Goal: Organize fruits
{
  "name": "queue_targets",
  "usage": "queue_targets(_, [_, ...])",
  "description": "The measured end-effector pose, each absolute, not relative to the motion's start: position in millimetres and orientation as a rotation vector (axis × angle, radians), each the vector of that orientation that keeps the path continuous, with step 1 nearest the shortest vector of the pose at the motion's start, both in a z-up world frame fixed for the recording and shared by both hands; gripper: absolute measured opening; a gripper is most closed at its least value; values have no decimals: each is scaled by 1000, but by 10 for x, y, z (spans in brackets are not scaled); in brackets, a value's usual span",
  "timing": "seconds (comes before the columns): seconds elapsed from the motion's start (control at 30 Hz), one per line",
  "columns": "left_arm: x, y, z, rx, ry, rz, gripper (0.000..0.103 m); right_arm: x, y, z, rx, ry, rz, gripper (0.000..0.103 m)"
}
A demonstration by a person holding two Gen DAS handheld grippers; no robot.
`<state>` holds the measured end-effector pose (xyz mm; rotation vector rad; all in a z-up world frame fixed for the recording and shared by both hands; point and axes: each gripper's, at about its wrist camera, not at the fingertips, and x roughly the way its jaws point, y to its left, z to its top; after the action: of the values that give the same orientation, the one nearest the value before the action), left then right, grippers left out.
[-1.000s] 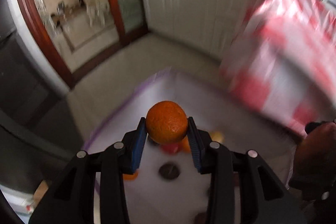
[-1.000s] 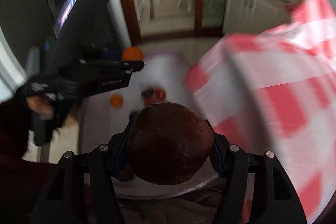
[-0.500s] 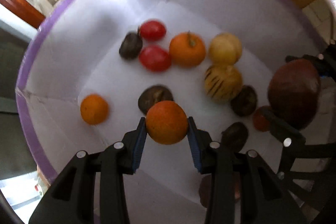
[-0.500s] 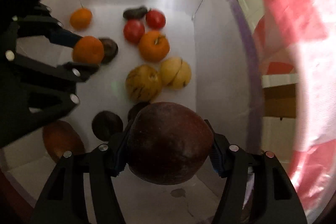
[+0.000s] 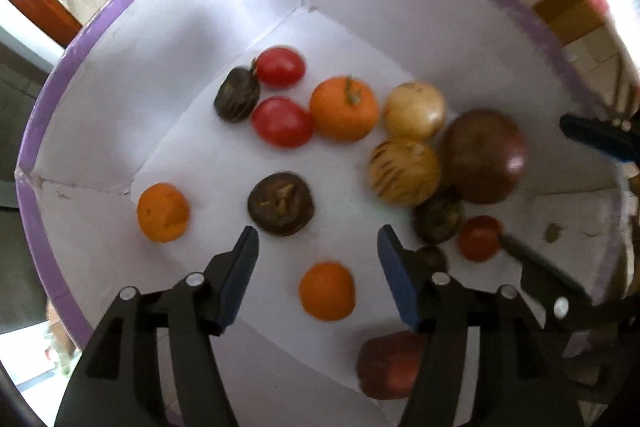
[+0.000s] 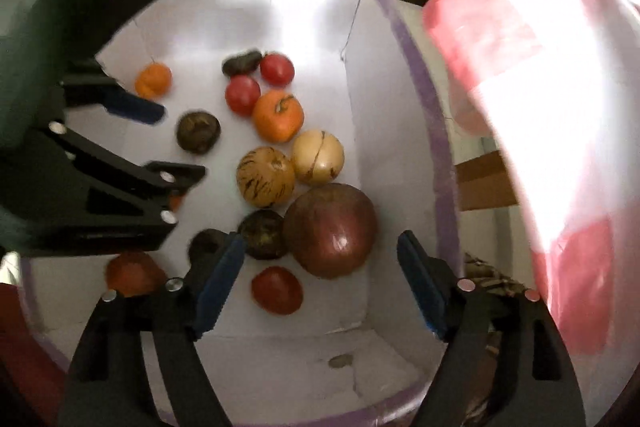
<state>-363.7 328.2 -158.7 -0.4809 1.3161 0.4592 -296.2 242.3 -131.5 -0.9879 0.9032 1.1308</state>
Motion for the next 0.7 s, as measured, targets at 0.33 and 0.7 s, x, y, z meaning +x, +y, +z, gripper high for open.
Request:
queue_targets(0.33, [-4201, 3233, 122, -306, 471, 625, 101, -3281, 2176, -776, -838, 873, 1392, 88])
queue_targets(0.7, [-3765, 3188, -748, -257, 1051, 799, 102, -3006, 2213, -1066, -832, 978, 1167, 88])
